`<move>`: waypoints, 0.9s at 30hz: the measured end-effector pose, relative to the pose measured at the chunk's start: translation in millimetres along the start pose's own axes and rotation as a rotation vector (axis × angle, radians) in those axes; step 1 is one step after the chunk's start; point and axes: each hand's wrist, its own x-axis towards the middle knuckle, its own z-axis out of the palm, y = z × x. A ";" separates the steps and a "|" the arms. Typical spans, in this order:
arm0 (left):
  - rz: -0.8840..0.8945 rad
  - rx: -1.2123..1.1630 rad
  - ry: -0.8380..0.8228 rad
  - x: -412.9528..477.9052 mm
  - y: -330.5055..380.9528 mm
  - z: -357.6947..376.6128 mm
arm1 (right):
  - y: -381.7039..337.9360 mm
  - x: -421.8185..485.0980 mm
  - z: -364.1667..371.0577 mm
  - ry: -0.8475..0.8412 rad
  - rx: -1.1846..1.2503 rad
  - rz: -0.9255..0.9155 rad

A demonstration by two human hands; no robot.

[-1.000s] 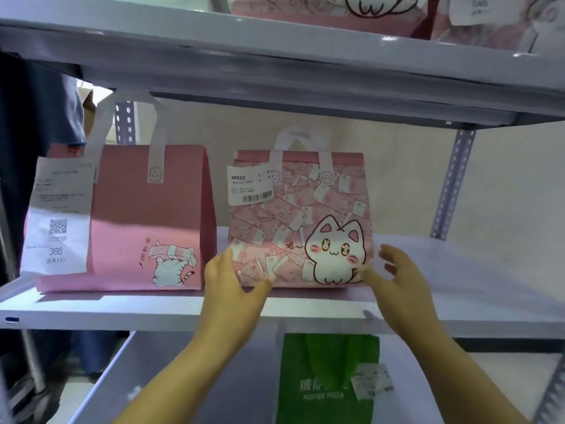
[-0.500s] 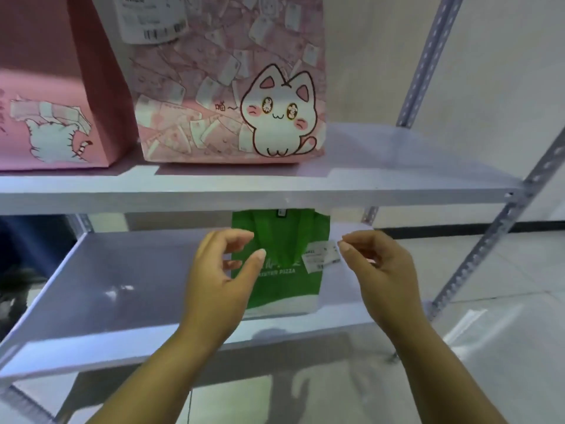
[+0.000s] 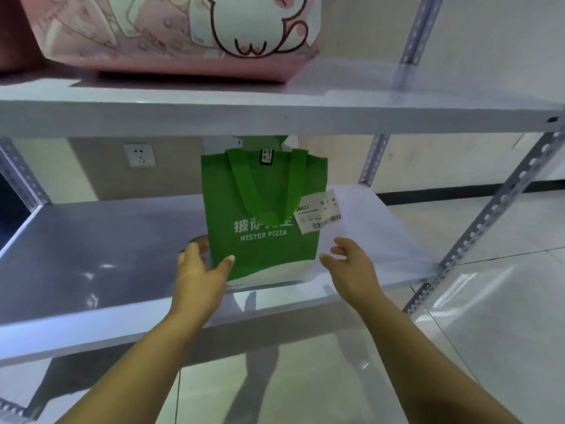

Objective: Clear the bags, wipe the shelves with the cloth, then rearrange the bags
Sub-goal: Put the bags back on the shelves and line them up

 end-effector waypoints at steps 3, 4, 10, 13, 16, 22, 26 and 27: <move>-0.001 -0.048 -0.032 6.6 -14.9 6.4 | 6.1 12.9 15.5 -0.039 -0.018 0.005; 0.000 -0.057 -0.031 7.5 -19.1 8.2 | 8.0 15.5 20.0 -0.053 -0.014 0.001; 0.035 -0.033 0.005 4.6 -29.3 9.4 | 20.5 17.4 30.0 0.021 0.039 -0.028; -0.025 -0.040 -0.005 -5.4 -29.2 7.0 | 26.4 10.1 22.6 0.065 0.048 0.014; -0.069 0.021 -0.011 -25.0 -22.7 7.2 | 29.3 -6.7 8.6 0.069 0.081 0.068; -0.175 0.027 -0.084 -91.5 4.6 -0.9 | 29.5 -65.2 -37.0 0.002 0.042 0.236; -0.327 0.018 -0.135 -144.7 28.3 -12.5 | 26.8 -110.4 -71.8 -0.039 0.020 0.374; -0.346 0.026 -0.144 -159.1 35.2 -16.1 | 25.6 -122.5 -80.9 -0.052 0.021 0.406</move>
